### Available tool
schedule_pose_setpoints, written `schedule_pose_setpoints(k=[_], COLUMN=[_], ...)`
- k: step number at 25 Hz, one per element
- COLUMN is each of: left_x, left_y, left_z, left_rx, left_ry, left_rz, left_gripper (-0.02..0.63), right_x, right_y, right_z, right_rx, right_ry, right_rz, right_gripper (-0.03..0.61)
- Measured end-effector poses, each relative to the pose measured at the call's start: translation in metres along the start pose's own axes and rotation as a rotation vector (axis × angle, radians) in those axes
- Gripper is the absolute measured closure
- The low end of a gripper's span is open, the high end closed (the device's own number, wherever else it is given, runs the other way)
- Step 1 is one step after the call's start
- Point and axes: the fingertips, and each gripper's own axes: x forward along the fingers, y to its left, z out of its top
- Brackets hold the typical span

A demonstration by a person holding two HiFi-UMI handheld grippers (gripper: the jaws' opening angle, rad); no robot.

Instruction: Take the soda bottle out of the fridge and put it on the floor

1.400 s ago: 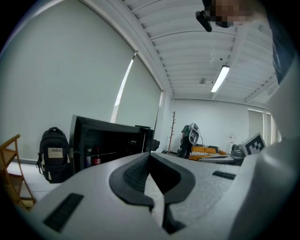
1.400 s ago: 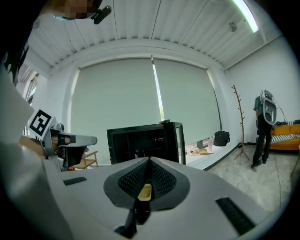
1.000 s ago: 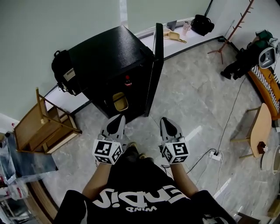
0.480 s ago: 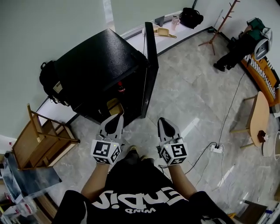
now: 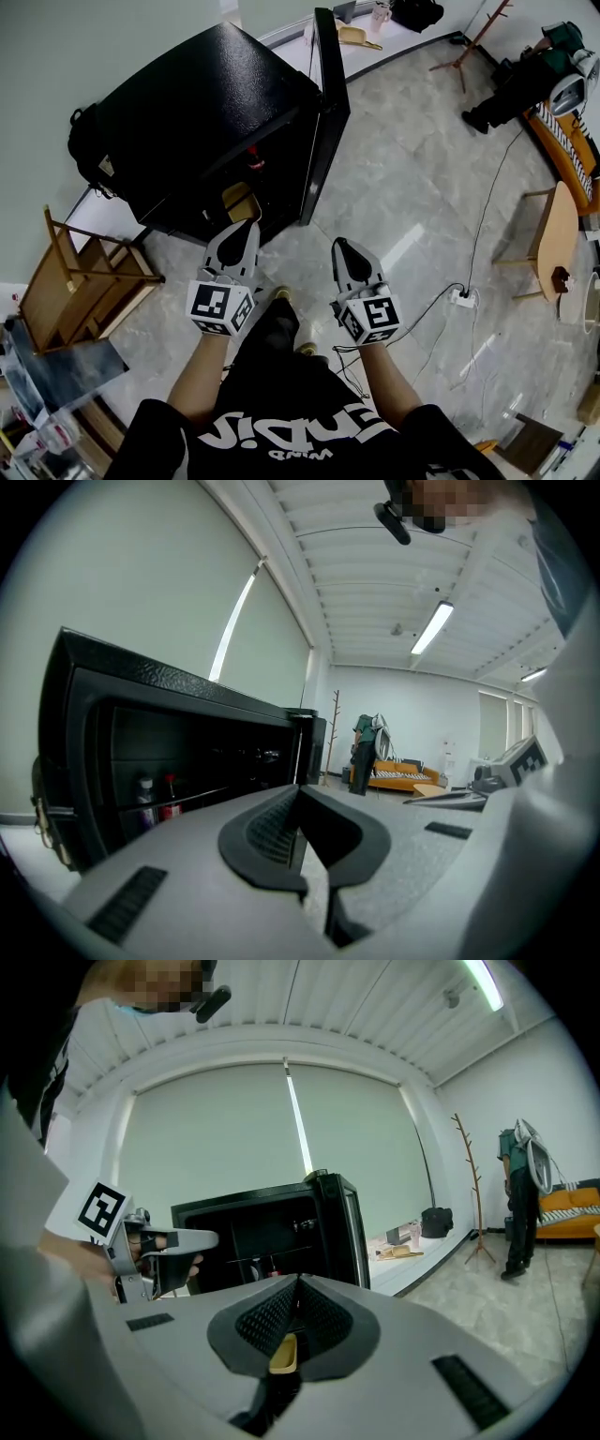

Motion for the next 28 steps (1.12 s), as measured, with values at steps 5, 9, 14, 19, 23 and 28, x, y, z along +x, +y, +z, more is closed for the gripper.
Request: schedule_pose_setpoints(k=[5, 9, 14, 19, 23, 28], left_x=[0.0, -0.001, 0.009, 0.026, 0.035, 0.045], left_y=[-0.004, 0.003, 0.016, 0.019, 0.026, 0.035], left_z=[-0.011, -0.024, -0.049, -0.086, -0.109, -0.127], left_rx=[0.012, -0.012, -0.021, 0.003, 0.007, 0.004], left_ry=[-0.01, -0.031, -0.053, -0.063, -0.069, -0.054], left_rz=[0.021, 0.035, 0.036, 0.048, 0.069, 0.095], left_gripper=[0.607, 0.607, 0.607, 0.607, 0.606, 0.606], right_x=[-0.003, 0.003, 0.017, 0.028, 0.039, 0.047], right_y=[-0.002, -0.007, -0.017, -0.024, -0.028, -0.032], right_z=[0.001, -0.007, -0.026, -0.063, -0.088, -0.097], right_rx=[-0.026, -0.034, -0.041, -0.041, -0.027, -0.014], right_ry=[-0.03, -0.052, -0.089, -0.103, -0.111, -0.119], right_rz=[0.03, 0.032, 0.034, 0.045, 0.045, 0.048], right_gripper=[0.555, 0.555, 0.555, 0.555, 0.555, 0.555])
